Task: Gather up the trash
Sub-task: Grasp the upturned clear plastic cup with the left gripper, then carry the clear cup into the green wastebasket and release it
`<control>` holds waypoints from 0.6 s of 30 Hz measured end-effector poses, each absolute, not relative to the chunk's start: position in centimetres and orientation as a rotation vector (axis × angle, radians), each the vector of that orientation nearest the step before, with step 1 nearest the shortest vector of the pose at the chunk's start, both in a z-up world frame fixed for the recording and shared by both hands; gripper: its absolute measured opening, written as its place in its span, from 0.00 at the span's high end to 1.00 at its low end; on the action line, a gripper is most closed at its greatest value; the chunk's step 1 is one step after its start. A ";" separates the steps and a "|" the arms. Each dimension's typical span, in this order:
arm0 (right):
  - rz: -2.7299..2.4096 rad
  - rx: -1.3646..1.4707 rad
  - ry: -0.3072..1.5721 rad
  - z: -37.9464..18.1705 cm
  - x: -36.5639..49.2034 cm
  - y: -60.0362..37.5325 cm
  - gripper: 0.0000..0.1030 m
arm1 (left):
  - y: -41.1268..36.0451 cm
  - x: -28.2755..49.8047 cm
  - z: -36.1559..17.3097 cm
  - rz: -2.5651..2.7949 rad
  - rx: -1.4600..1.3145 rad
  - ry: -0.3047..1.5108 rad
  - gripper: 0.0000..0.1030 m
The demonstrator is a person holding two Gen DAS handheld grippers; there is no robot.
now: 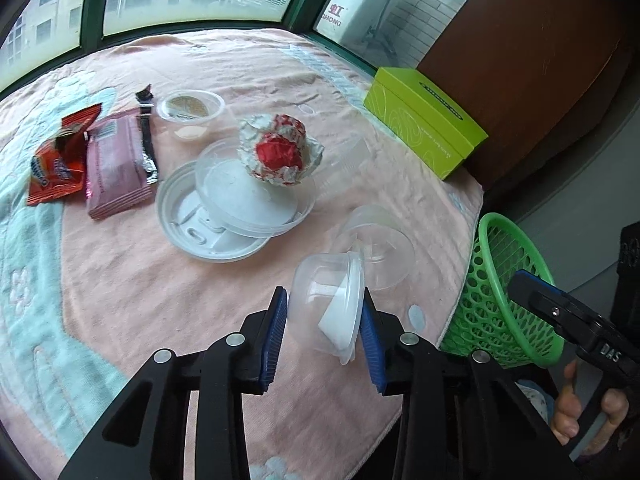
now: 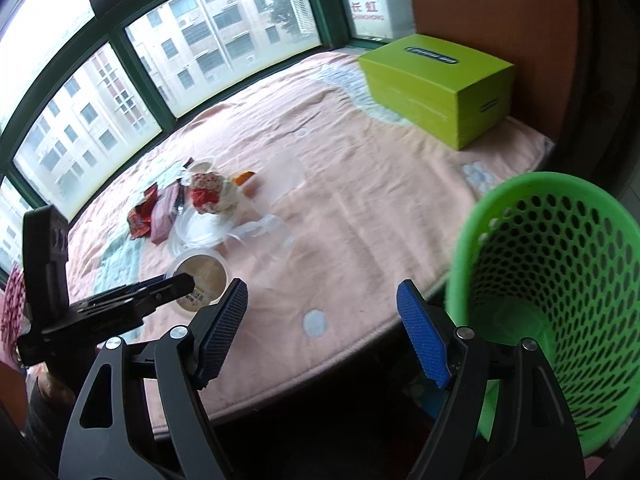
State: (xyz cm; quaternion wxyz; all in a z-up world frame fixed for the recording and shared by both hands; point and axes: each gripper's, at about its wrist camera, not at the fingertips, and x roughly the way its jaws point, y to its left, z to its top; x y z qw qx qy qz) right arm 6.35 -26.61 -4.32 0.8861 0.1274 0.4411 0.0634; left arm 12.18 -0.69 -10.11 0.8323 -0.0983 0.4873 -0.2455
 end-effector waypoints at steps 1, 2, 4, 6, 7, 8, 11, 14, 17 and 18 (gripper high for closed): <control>0.139 0.265 0.920 -4.4 6.6 -26.3 0.23 | -0.3 12.0 -9.9 -0.515 -0.214 1.028 0.66; 0.146 0.265 0.924 -4.4 6.9 -25.9 0.23 | 0.2 11.9 -9.7 -0.510 -0.222 1.022 0.66; 0.151 0.265 0.934 -4.7 7.6 -24.9 0.23 | 1.2 11.6 -9.4 -0.498 -0.235 1.010 0.66; 0.148 0.266 0.949 -5.1 8.2 -24.0 0.23 | 2.2 11.5 -9.1 -0.490 -0.246 0.998 0.66; 0.148 0.267 0.953 -5.3 8.6 -23.5 0.23 | 2.7 11.4 -8.9 -0.485 -0.251 0.992 0.66; 0.145 0.264 0.956 -5.5 8.8 -23.0 0.23 | 3.1 11.3 -8.8 -0.480 -0.256 0.988 0.66; 0.129 0.241 0.971 -6.4 9.8 -21.2 0.21 | 4.6 11.1 -8.5 -0.468 -0.271 0.975 0.66; 0.108 0.213 0.985 -7.2 10.8 -19.7 0.21 | 5.9 10.8 -8.4 -0.463 -0.287 0.966 0.66; 0.075 0.192 0.998 -8.1 11.8 -18.7 0.20 | 6.9 10.8 -8.5 -0.462 -0.300 0.965 0.66; 0.068 0.190 1.004 -8.4 12.2 -18.5 0.20 | 7.2 10.8 -8.6 -0.462 -0.304 0.965 0.66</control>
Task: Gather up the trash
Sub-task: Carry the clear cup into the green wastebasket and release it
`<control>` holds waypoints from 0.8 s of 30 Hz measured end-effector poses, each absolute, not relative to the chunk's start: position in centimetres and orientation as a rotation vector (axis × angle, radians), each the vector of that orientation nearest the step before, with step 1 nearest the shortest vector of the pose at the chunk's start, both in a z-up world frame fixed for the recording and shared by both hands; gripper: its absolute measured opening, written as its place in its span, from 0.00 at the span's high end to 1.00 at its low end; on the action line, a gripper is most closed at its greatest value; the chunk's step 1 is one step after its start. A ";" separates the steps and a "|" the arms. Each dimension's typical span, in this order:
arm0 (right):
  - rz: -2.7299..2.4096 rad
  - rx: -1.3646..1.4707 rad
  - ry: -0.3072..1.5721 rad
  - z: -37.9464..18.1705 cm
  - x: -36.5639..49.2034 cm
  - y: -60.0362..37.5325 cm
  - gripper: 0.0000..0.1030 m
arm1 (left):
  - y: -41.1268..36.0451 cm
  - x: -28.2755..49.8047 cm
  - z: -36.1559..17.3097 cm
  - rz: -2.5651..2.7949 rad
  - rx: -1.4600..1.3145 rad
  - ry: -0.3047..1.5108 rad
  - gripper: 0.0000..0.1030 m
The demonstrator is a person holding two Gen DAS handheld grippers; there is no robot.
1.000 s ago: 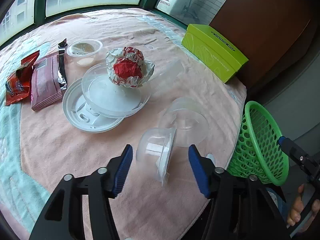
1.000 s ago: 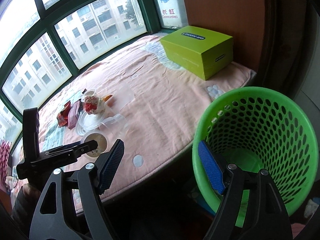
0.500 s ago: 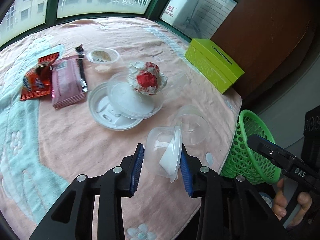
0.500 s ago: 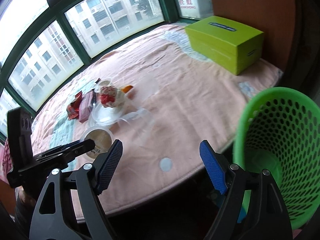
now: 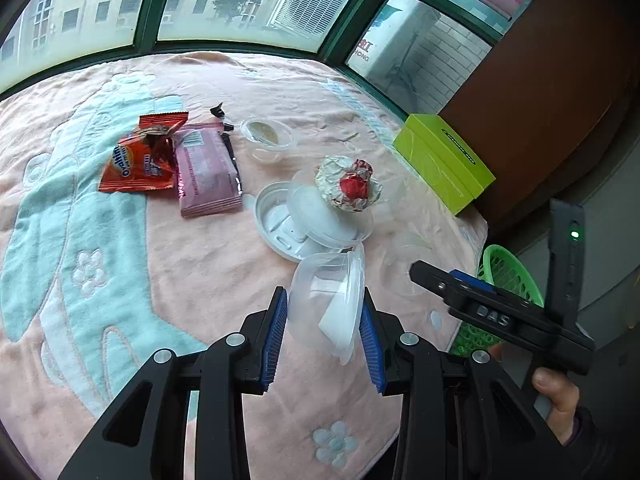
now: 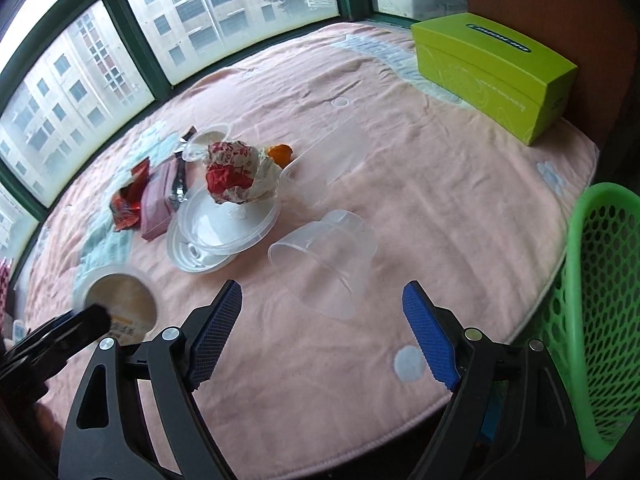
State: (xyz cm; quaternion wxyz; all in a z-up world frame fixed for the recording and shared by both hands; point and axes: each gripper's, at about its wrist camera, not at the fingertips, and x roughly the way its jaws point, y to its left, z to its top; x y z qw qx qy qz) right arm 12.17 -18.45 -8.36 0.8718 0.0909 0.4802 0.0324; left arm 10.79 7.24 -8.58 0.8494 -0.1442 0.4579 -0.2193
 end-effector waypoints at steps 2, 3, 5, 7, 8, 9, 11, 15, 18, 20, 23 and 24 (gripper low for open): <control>0.048 0.175 1.013 -8.9 12.8 -18.0 0.19 | 7.8 10.8 -8.7 -0.462 -0.315 0.965 0.66; 0.038 0.166 1.017 -9.2 13.0 -17.8 0.19 | 8.0 10.8 -8.7 -0.463 -0.321 0.965 0.66; 0.022 0.158 1.020 -9.6 13.5 -17.4 0.19 | 8.4 10.9 -8.9 -0.462 -0.331 0.966 0.66; -0.009 0.135 1.022 -10.1 13.9 -17.2 0.19 | 8.6 11.0 -9.1 -0.463 -0.342 0.970 0.66; -0.022 0.131 1.024 -10.2 14.1 -17.2 0.19 | 8.8 11.0 -9.2 -0.465 -0.346 0.970 0.66; -0.036 0.133 1.028 -10.5 14.3 -17.3 0.19 | 8.9 11.0 -9.2 -0.467 -0.347 0.970 0.66; -0.049 0.135 1.034 -10.8 14.6 -17.5 0.19 | 8.9 11.0 -9.3 -0.468 -0.348 0.972 0.66; -0.060 0.130 1.037 -11.2 15.1 -17.3 0.19 | 8.9 11.2 -9.7 -0.473 -0.357 0.981 0.66; -0.073 0.132 1.040 -11.5 15.2 -17.5 0.26 | 8.7 11.3 -9.7 -0.478 -0.356 0.985 0.66; -0.055 0.145 1.049 -11.6 15.4 -17.6 0.35 | 8.5 11.3 -9.7 -0.480 -0.356 0.984 0.66; -0.032 0.154 1.041 -11.3 15.1 -17.9 0.37 | 8.2 11.3 -9.5 -0.481 -0.352 0.982 0.66; -0.024 0.157 1.037 -11.1 14.9 -18.0 0.37 | 8.1 11.2 -9.5 -0.482 -0.351 0.980 0.66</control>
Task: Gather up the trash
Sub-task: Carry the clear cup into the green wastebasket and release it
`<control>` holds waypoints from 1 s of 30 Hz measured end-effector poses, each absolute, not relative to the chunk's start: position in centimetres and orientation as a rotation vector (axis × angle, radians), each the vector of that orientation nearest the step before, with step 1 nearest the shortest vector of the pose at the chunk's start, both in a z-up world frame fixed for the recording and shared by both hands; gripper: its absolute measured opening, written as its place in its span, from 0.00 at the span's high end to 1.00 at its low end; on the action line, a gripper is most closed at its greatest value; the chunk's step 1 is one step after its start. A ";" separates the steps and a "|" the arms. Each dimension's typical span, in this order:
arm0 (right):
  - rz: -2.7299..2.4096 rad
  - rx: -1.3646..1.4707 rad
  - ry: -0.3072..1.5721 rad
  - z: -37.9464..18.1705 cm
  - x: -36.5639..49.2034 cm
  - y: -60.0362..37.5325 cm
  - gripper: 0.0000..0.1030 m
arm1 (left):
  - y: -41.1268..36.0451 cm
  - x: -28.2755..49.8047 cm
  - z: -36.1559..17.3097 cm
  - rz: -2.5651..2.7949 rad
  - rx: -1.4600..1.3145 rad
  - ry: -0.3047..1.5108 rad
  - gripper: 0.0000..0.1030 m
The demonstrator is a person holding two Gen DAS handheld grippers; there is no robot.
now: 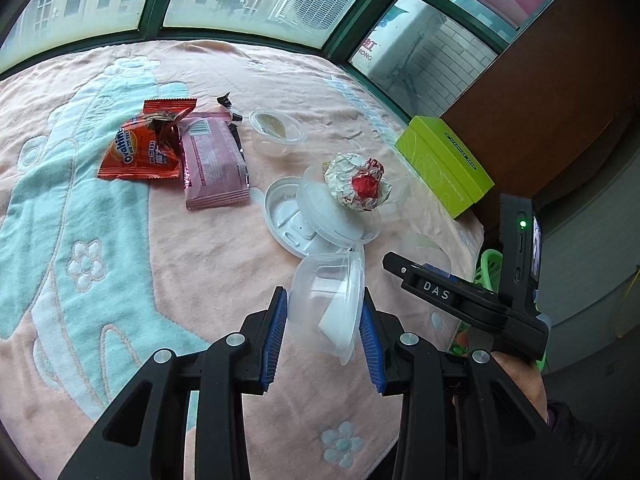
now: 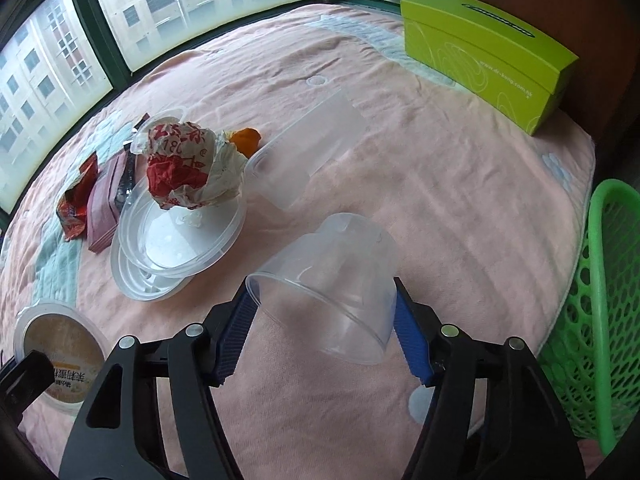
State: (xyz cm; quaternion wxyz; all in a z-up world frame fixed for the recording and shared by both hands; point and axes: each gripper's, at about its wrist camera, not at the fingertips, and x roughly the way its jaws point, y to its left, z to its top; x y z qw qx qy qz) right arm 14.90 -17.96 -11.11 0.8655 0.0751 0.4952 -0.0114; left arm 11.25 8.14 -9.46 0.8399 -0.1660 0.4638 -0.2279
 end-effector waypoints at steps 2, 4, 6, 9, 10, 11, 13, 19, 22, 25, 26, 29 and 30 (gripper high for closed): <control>-0.008 0.160 1.027 -10.6 14.4 -18.2 0.37 | 8.0 11.2 -9.3 -0.483 -0.349 0.978 0.66; 0.007 0.170 1.016 -9.9 13.8 -18.8 0.37 | 7.7 11.1 -9.1 -0.488 -0.348 0.975 0.66; 0.023 0.177 1.009 -9.4 13.2 -19.3 0.37 | 7.1 11.0 -8.8 -0.497 -0.347 0.972 0.66; 0.038 0.189 0.999 -8.5 12.2 -20.4 0.37 | 6.2 10.7 -8.4 -0.512 -0.336 0.966 0.66; 0.042 0.193 0.994 -8.1 11.7 -20.8 0.37 | 5.9 10.7 -8.3 -0.518 -0.333 0.965 0.66; 0.044 0.196 0.988 -7.8 11.3 -21.1 0.37 | 5.5 10.6 -8.1 -0.524 -0.329 0.964 0.66; 0.054 0.209 0.978 -7.1 10.6 -22.0 0.37 | 4.7 10.6 -7.8 -0.537 -0.322 0.961 0.66; 0.045 0.235 0.942 -5.3 8.6 -25.0 0.37 | 1.8 10.6 -6.7 -0.582 -0.307 0.952 0.66; 0.023 0.240 0.923 -4.6 7.4 -26.8 0.37 | 0.1 10.7 -6.1 -0.606 -0.289 0.946 0.66; 0.001 0.250 0.912 -4.2 6.3 -28.4 0.37 | -1.7 10.6 -5.5 -0.631 -0.271 0.941 0.66; -0.006 0.255 0.910 -4.1 6.1 -29.0 0.37 | -2.2 10.6 -5.4 -0.640 -0.266 0.940 0.66; -0.041 0.261 0.895 -3.8 5.0 -30.8 0.37 | -4.4 10.7 -4.7 -0.671 -0.250 0.936 0.66; -0.053 0.264 0.891 -3.7 4.7 -31.4 0.37 | -5.1 10.7 -4.5 -0.680 -0.245 0.935 0.66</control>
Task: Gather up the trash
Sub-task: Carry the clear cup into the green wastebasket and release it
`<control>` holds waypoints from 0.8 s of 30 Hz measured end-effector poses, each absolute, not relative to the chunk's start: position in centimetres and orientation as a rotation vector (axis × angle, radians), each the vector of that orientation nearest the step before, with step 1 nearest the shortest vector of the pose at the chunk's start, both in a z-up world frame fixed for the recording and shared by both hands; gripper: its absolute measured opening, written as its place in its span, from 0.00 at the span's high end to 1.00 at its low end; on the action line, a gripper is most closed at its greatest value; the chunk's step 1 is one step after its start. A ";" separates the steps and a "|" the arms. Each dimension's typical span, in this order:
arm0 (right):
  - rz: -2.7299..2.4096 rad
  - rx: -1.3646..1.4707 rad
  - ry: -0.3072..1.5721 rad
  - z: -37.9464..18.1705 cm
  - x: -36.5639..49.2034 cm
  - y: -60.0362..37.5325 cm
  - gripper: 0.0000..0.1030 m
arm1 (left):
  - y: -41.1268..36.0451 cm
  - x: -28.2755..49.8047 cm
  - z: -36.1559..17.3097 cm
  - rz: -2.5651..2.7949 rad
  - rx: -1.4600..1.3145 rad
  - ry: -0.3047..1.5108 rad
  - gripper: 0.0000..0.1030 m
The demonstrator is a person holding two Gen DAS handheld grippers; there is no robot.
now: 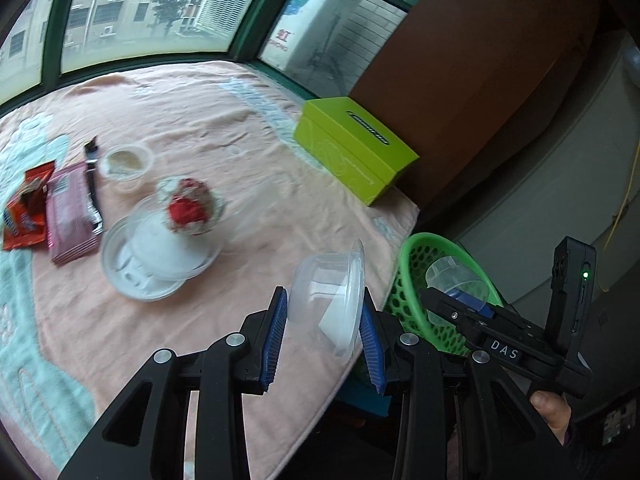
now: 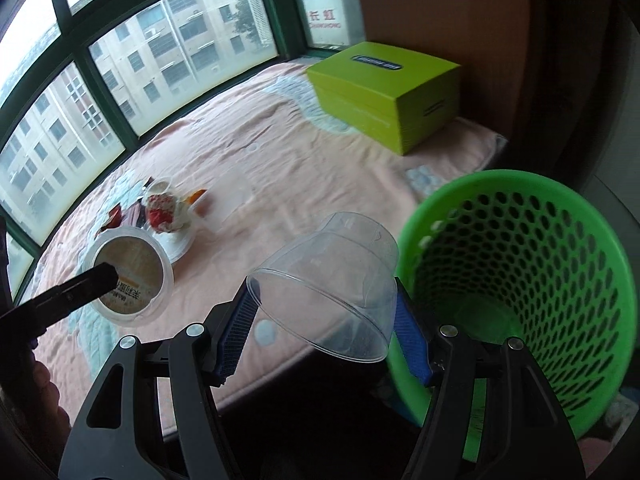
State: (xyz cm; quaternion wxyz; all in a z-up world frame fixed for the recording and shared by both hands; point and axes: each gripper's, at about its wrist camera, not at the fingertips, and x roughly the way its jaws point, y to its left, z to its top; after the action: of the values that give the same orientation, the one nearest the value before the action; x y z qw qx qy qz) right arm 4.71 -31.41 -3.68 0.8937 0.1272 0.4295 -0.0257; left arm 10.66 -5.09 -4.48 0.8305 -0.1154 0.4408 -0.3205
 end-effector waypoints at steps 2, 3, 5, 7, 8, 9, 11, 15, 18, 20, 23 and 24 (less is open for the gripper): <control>-0.075 0.274 0.887 -3.7 4.1 -32.7 0.37 | -6.5 10.7 -4.0 -0.700 -0.229 0.932 0.66; -0.084 0.279 0.886 -3.7 3.8 -33.2 0.37 | -7.2 10.7 -3.8 -0.711 -0.220 0.931 0.66; -0.102 0.294 0.885 -3.8 3.3 -34.4 0.37 | -8.5 10.7 -3.5 -0.729 -0.206 0.932 0.66; -0.122 0.303 0.886 -3.9 2.9 -35.5 0.37 | -9.6 10.7 -3.3 -0.747 -0.196 0.935 0.66; -0.131 0.306 0.886 -4.0 2.6 -36.0 0.37 | -10.2 10.8 -3.2 -0.755 -0.190 0.937 0.66; -0.139 0.309 0.886 -4.1 2.4 -36.4 0.37 | -10.8 10.8 -3.1 -0.764 -0.185 0.938 0.66; -0.155 0.319 0.890 -4.2 2.0 -37.3 0.37 | -11.8 10.9 -3.0 -0.782 -0.177 0.939 0.66; -0.194 0.340 0.894 -4.7 1.1 -38.9 0.37 | -14.0 11.0 -2.6 -0.816 -0.154 0.941 0.66; -0.228 0.355 0.897 -5.1 0.4 -40.1 0.37 | -15.6 10.9 -2.3 -0.844 -0.134 0.940 0.66; -0.243 0.366 0.899 -5.2 -0.1 -40.8 0.37 | -16.6 10.9 -2.2 -0.860 -0.122 0.941 0.66; -0.267 0.382 0.888 -5.2 -0.7 -41.8 0.35 | -18.2 10.8 -2.1 -0.886 -0.104 0.945 0.66; -0.273 0.386 0.885 -5.1 -1.0 -42.1 0.33 | -18.8 10.8 -2.0 -0.894 -0.099 0.946 0.66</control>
State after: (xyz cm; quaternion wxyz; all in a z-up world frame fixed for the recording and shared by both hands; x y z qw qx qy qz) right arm -0.95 -42.10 -5.09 0.8768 0.1851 0.4242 -0.1308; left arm 10.80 -18.76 -2.04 0.7945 -0.0459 0.4402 -0.4159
